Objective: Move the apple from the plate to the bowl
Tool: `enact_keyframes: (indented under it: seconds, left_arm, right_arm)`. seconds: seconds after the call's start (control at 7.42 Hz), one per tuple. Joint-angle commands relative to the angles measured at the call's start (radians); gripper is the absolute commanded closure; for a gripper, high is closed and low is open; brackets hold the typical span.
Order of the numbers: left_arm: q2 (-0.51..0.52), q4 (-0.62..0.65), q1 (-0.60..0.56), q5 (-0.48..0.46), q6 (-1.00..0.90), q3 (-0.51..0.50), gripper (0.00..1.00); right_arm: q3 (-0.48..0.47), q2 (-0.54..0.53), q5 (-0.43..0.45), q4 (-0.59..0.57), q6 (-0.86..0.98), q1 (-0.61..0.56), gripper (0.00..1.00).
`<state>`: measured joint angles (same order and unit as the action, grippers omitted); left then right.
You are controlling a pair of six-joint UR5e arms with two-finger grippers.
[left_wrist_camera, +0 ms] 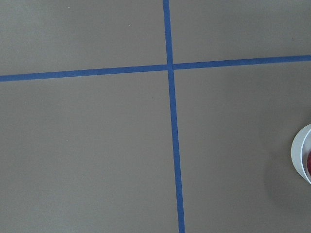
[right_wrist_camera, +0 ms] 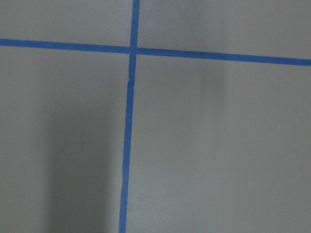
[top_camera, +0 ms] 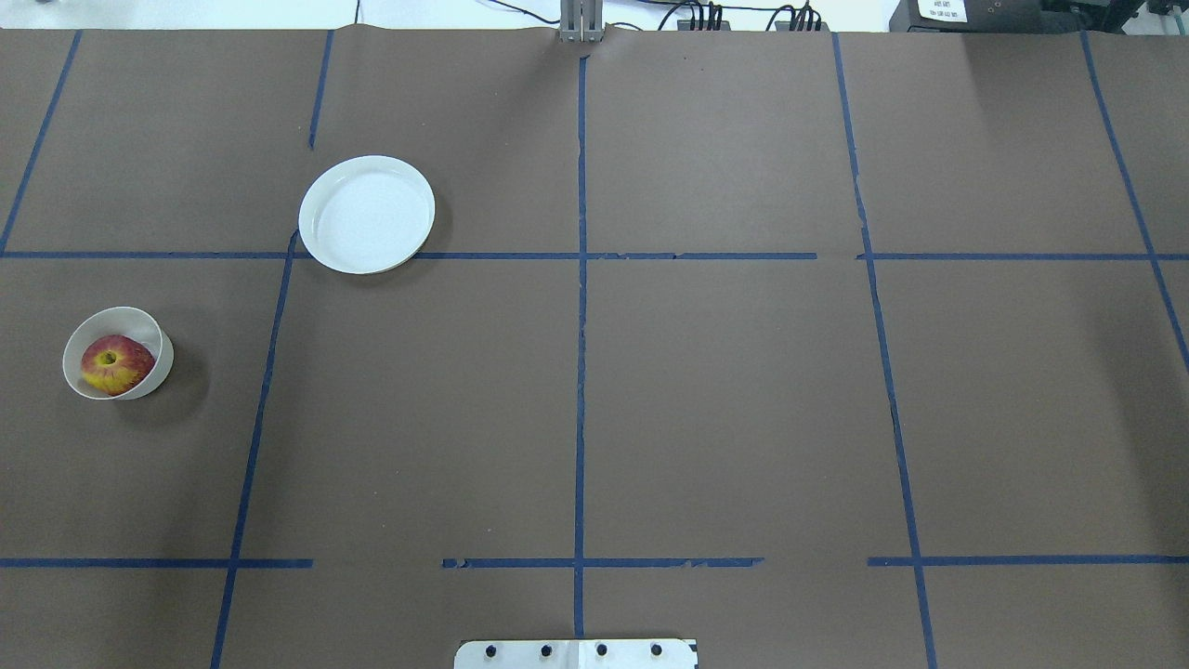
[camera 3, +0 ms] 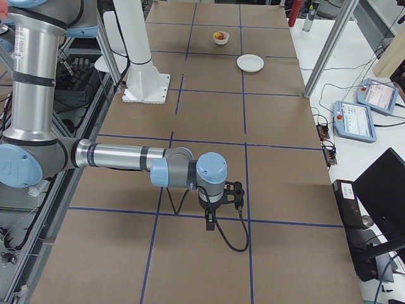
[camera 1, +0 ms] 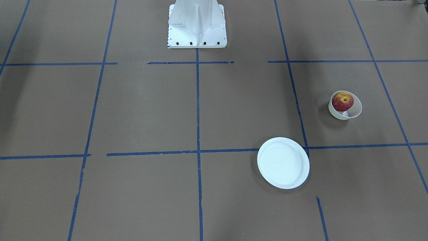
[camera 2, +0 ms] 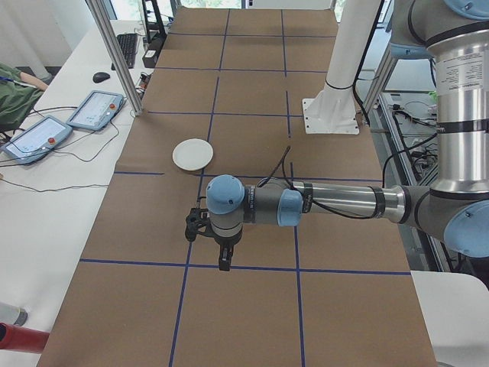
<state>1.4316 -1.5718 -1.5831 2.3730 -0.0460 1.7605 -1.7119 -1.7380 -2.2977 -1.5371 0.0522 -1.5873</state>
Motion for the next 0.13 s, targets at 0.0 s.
enact_keyframes:
  seconds: [0.0]
  left_arm:
    - [0.001, -0.001, 0.000, 0.000, 0.000, -0.003, 0.00]
  right_arm:
    - [0.000, 0.000, 0.000, 0.000, 0.000, 0.000, 0.00]
